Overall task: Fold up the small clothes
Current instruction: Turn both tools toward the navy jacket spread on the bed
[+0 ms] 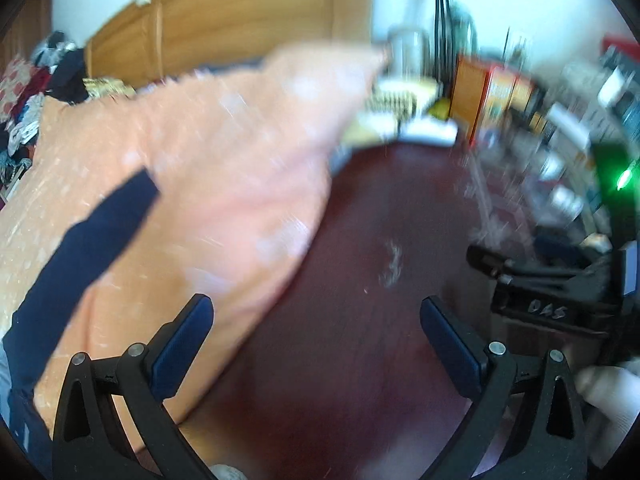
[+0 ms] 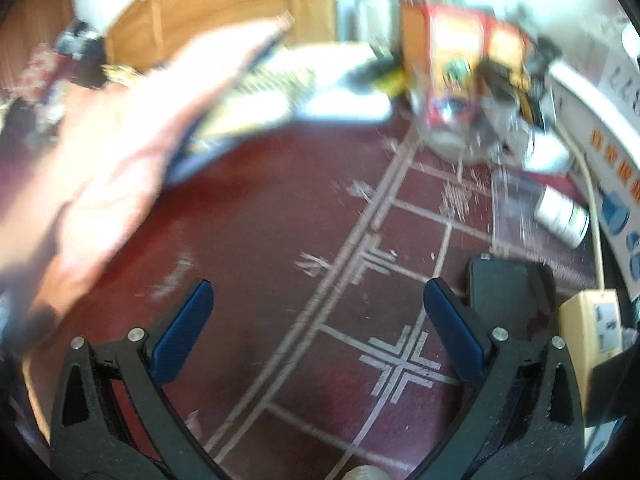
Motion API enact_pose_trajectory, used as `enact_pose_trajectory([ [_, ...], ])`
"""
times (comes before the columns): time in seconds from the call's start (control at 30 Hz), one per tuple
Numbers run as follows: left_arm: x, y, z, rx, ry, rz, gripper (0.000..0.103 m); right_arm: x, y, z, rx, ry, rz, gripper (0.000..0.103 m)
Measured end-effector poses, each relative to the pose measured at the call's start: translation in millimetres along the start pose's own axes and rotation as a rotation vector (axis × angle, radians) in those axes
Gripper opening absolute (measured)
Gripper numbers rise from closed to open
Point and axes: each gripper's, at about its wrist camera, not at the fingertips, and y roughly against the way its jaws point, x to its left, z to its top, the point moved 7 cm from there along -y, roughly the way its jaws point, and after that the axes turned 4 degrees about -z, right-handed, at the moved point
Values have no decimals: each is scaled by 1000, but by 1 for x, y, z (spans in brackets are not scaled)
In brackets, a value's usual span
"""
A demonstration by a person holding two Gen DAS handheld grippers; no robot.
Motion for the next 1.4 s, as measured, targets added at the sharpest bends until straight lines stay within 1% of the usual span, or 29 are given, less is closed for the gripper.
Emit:
enact_pose_trajectory([
  [0.07,21,44,7,-92,13,27,103,11,27,8,-62,20,45,103],
  [0.13,53,104,12,-206,43,70,103,29,63,20,-152,56,102,103],
  [0.2,86,165,13,-312,72,139,103,52,100,36,-250,94,173,103],
  [0.3,131,265,7,-463,127,257,103,99,175,64,-451,138,320,103],
  [0.37,151,337,-3,-566,153,327,103,132,240,77,-641,176,398,103],
  [0.4,156,370,-7,-613,157,354,103,142,259,79,-697,189,429,103],
  [0.43,159,406,-12,-667,160,387,103,161,292,77,-783,225,507,103],
  [0.5,165,470,-22,-760,181,439,103,194,325,66,-874,296,622,103],
  [0.53,166,502,-27,-806,185,466,103,210,332,59,-891,330,660,103],
  [0.57,167,534,-35,-853,178,517,103,235,337,49,-871,400,716,103],
  [0.6,168,560,-44,-887,175,578,103,259,336,38,-824,482,747,103],
  [0.63,166,586,-53,-916,169,660,103,276,337,27,-801,534,757,103],
  [0.67,164,604,-61,-932,151,723,103,291,343,17,-804,567,765,103],
  [0.7,164,626,-74,-936,128,811,103,301,349,7,-822,583,782,103],
  [0.77,168,658,-99,-914,99,947,103,315,366,-4,-885,585,812,103],
  [0.8,172,671,-111,-901,100,997,103,321,377,-9,-945,566,816,103],
  [0.83,180,684,-125,-880,109,1048,103,322,377,-12,-985,545,807,103],
  [0.87,194,700,-145,-843,141,1115,103,332,381,-15,-1005,537,790,103],
  [0.9,205,708,-160,-816,170,1163,103,344,376,-22,-978,555,784,103],
  [0.97,237,733,-208,-741,272,1287,103,391,352,-40,-781,697,849,103],
  [1.0,250,739,-228,-717,318,1312,103,406,353,-43,-734,733,855,103],
  [1.03,262,746,-250,-700,370,1327,103,420,342,-53,-699,769,846,103],
  [1.07,279,758,-282,-684,452,1339,103,430,337,-63,-688,798,839,103],
  [1.13,305,769,-332,-662,566,1353,103,452,326,-82,-664,850,838,103],
  [1.17,313,763,-352,-649,612,1357,103,455,323,-90,-652,863,843,103],
  [1.2,332,766,-378,-630,682,1353,103,465,318,-100,-629,883,854,103],
  [1.33,388,766,-491,-627,954,1273,103,486,316,-139,-557,952,870,103],
  [1.37,400,760,-511,-625,1000,1254,103,485,314,-139,-543,967,870,103],
  [1.4,420,756,-536,-621,1061,1225,103,484,322,-150,-530,985,869,103],
])
